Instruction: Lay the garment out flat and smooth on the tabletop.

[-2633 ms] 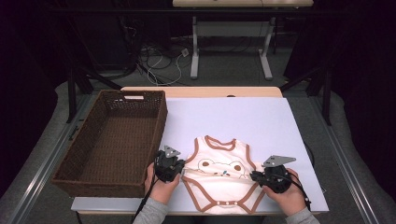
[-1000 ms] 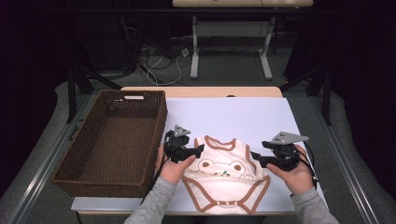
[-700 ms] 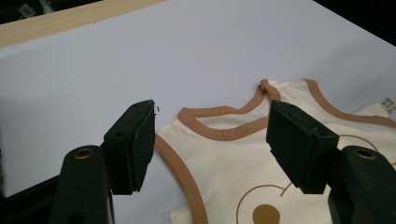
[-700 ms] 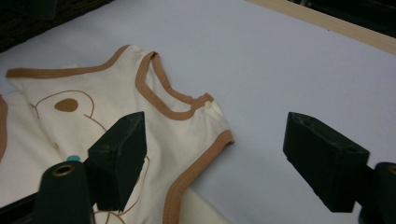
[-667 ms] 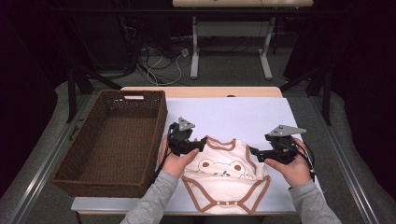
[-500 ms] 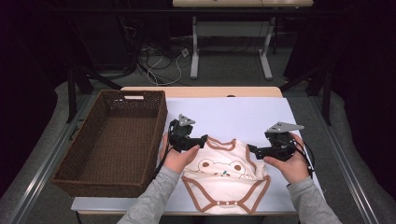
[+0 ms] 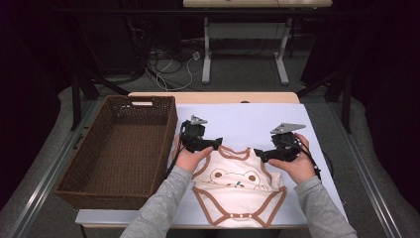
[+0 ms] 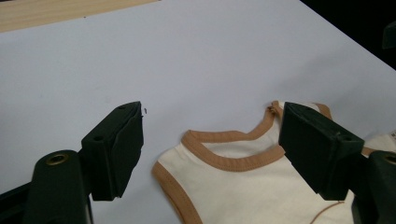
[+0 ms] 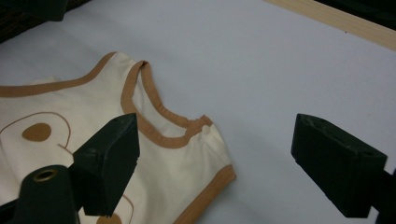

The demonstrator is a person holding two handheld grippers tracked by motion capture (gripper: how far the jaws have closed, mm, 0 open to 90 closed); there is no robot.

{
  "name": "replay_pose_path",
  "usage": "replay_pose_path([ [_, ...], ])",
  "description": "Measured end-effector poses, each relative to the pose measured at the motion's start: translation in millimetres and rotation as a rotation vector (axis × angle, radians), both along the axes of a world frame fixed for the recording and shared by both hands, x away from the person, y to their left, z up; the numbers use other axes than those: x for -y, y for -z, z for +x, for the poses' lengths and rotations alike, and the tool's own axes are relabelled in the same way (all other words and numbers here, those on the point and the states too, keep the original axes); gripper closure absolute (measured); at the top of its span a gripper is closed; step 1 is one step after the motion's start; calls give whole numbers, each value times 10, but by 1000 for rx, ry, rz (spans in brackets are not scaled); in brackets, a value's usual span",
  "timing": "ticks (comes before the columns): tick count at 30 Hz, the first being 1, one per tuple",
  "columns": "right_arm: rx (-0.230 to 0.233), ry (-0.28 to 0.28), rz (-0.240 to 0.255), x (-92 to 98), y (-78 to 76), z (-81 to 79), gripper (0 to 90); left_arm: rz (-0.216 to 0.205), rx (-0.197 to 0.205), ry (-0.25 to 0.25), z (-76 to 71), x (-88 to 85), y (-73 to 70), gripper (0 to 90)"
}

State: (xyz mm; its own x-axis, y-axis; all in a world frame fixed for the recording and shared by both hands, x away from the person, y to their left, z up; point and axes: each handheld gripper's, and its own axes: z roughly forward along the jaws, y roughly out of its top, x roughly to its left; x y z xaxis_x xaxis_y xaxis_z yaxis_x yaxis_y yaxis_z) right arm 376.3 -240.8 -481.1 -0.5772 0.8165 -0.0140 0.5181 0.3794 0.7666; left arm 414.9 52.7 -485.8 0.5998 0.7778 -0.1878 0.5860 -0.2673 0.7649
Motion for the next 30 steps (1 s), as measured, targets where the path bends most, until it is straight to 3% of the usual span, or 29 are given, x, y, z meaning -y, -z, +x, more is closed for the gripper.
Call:
replay_pose_path([
  [4, -1, -1, 10, -51, 68, 111, 187, 7, -8, -18, 110, 11, 67, 219],
  [6, -9, 4, 14, -85, 100, 148, 211, 38, -10, -15, 174, 29, 103, 223],
  [9, -16, 2, 32, -127, 124, 167, 261, 60, -16, -2, 254, 44, 152, 302],
  [12, 4, -12, 5, -143, 132, 177, 305, 71, -20, 2, 314, 54, 206, 305],
  [15, 8, -22, 22, -130, 143, 179, 353, 83, -25, 2, 361, 69, 268, 306],
  [21, -29, -49, 57, -100, 142, 170, 424, 71, -70, 27, 433, 96, 391, 401],
  [30, -12, -55, 46, -61, 161, 160, 425, 77, -119, 24, 479, 103, 495, 515],
])
